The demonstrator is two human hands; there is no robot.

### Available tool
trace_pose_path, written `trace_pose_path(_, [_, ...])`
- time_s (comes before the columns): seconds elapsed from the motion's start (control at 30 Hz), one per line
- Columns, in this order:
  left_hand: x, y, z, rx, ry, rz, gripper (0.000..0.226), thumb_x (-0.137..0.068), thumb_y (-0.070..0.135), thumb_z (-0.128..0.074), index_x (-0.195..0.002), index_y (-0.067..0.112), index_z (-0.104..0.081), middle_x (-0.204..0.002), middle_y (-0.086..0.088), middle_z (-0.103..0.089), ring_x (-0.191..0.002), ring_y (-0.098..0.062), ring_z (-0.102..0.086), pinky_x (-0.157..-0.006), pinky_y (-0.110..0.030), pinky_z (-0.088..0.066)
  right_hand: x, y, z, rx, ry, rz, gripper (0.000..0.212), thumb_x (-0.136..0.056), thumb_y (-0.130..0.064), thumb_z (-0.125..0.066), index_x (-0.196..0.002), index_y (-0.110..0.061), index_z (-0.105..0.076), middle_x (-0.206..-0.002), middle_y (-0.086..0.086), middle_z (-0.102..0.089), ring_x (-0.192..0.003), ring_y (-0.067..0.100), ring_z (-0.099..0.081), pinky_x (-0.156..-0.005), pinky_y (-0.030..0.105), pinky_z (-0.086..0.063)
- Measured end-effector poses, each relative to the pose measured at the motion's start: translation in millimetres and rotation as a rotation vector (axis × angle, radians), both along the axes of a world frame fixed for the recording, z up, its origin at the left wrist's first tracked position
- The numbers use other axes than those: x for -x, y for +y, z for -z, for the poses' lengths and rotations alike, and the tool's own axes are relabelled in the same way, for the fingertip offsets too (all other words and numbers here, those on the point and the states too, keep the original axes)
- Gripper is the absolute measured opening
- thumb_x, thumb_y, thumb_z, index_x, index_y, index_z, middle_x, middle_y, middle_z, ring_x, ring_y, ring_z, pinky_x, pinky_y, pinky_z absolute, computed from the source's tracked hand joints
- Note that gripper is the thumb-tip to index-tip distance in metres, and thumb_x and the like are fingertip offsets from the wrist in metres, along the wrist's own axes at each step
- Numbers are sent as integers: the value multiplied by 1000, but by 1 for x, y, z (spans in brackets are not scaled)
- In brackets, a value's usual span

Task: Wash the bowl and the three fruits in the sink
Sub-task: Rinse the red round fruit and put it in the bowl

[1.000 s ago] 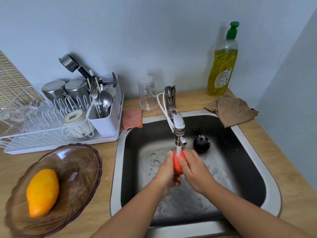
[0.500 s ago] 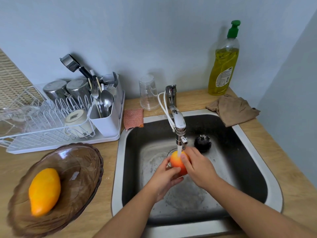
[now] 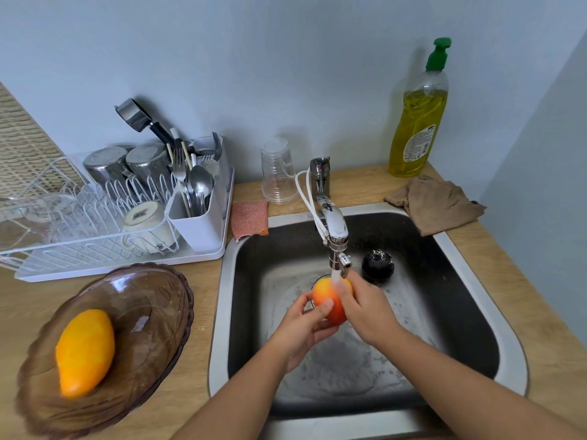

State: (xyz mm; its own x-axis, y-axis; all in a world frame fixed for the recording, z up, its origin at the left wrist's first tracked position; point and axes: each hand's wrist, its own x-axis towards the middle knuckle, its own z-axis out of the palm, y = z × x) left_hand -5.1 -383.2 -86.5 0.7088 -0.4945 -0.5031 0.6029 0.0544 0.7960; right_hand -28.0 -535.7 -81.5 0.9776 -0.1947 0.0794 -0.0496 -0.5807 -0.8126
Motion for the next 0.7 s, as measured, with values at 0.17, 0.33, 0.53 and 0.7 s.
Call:
trace_pose_path(0.17, [-3, -22, -12, -148, 42, 5, 39, -95, 48, -46, -124, 21, -49, -115, -15, -59, -91, -25, -66, -75, -34, -55, 4, 3, 3, -435, 119, 223, 33, -96, -48, -37, -77, -31, -58, -74, 0, -57, -65, 20, -57, -57, 35, -48])
trace_pose_path(0.33, [-11, -53, -28, -262, 81, -153, 28, -94, 47, -44, -98, 24, -61, -100, -7, -64, -87, -25, -64, -62, -37, -56, 14, 3, 2, -276, 96, 119, 29, -100, -38, -36, -81, -29, -55, -77, -1, -58, -71, 18, -57, -61, 30, -45])
trace_pose_path(0.53, [1, -70, -24, -416, -182, -235, 31, -96, 51, -41, -102, 24, -53, -101, -4, -55, -83, -22, -61, -54, -37, -59, 9, -6, -9, -222, 100, 267, 36, -100, -36, -36, -69, -24, -52, -69, -2, -55, -65, 14, -53, -59, 26, -41])
trace_pose_path(0.7, [-12, -65, -25, -320, 130, -258, 35, -91, 46, -46, -102, 19, -64, -102, -10, -68, -88, -26, -65, -56, -35, -58, 23, 0, 2, 182, 22, 44, 55, -88, -59, -24, -132, -31, -44, -115, -5, -55, -96, 18, -57, -83, 35, -48])
